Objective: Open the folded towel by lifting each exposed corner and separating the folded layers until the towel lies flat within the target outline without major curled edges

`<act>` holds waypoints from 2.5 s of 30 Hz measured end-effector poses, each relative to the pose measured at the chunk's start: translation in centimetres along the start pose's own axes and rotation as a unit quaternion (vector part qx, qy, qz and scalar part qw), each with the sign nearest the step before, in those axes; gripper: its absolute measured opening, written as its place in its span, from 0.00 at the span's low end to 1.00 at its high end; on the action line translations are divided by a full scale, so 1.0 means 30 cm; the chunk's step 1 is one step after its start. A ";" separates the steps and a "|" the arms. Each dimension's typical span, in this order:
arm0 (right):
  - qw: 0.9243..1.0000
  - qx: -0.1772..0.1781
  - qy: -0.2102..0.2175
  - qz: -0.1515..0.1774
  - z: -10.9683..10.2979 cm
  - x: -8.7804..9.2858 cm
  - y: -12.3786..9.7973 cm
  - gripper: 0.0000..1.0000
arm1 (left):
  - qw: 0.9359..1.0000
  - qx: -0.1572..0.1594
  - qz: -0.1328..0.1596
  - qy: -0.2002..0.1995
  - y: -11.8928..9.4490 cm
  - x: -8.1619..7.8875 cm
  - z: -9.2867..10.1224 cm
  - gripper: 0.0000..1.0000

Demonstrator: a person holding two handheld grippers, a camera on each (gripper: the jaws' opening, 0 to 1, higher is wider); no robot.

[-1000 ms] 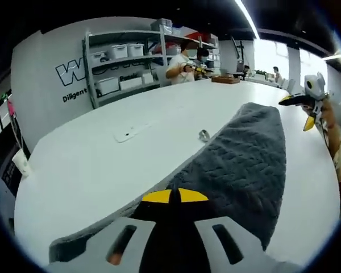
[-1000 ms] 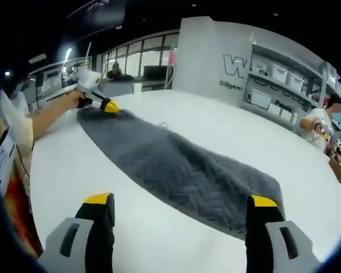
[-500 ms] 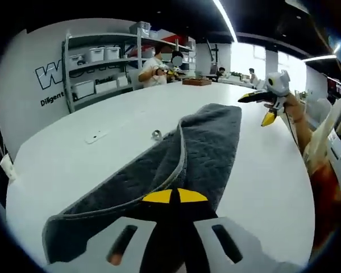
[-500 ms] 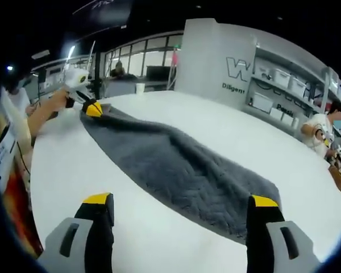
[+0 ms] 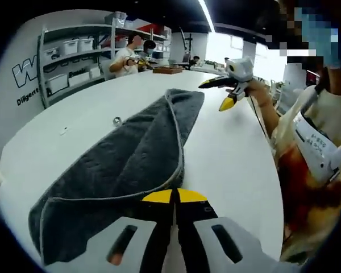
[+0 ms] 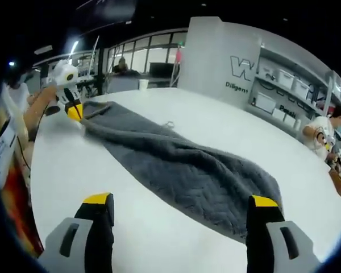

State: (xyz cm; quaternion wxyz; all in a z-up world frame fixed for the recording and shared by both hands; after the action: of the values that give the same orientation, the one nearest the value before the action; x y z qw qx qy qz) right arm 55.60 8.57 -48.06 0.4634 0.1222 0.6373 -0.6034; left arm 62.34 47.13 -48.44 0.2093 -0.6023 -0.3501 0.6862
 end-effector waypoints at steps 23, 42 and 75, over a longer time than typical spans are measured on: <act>1.000 -0.010 -0.020 -0.010 -0.013 -0.028 0.027 0.97 | 0.990 0.019 0.135 -0.036 -0.050 -0.074 0.003 0.39; 0.996 -0.034 -0.078 -0.026 -0.042 -0.115 0.071 0.91 | 0.981 -0.016 0.160 -0.112 -0.048 -0.054 -0.045 1.00; 0.943 -0.068 -0.323 -0.052 -0.116 -0.258 0.279 0.01 | 0.976 -0.041 0.158 -0.147 -0.090 0.036 -0.063 0.99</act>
State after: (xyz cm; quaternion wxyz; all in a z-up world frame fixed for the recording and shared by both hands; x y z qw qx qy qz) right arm 64.23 16.81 -48.38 0.6195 -0.1444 0.4985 -0.5890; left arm 63.61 50.13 -47.24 0.0198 -0.5502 -0.3054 0.7769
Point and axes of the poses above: the point that each gripper's makers call its tool centre point, and the gripper's own axes: y roughly forward along the fingers, z roughly to its right, x roughly out of its underside, the point moved 7 cm from there along -y, roughly backward along the fingers, and after that the axes turned 9 degrees about -z, right-handed, at the moved point
